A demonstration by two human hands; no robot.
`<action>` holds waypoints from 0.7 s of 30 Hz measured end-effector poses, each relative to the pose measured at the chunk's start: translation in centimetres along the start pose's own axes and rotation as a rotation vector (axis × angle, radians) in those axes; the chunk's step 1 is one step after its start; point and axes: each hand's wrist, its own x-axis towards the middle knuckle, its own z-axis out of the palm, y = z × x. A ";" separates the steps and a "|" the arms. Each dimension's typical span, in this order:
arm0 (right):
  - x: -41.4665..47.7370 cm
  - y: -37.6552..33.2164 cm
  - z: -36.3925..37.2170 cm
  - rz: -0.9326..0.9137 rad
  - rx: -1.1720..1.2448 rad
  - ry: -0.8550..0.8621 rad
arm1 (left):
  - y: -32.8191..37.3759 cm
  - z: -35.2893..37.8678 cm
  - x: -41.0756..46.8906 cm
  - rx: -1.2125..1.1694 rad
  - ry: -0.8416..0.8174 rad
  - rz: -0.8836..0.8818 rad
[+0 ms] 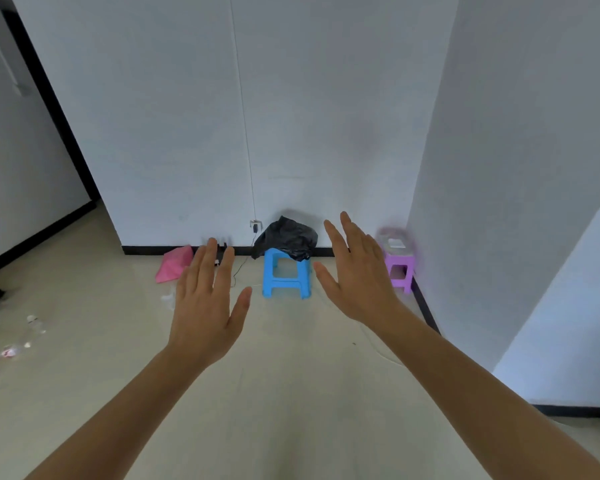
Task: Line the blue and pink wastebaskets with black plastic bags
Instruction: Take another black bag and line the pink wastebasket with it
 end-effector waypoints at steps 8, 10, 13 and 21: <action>20.2 3.5 11.9 0.000 -0.062 -0.023 | -12.8 10.5 18.6 -0.020 -0.002 -0.045; 25.5 5.4 14.0 0.026 -0.068 -0.007 | -14.9 13.0 24.5 -0.013 -0.017 -0.037; 31.4 8.5 17.6 0.084 -0.069 0.005 | -16.8 17.6 31.3 -0.038 -0.046 -0.030; 47.8 19.0 31.8 0.114 -0.186 0.006 | -22.1 34.3 48.9 0.009 -0.166 0.028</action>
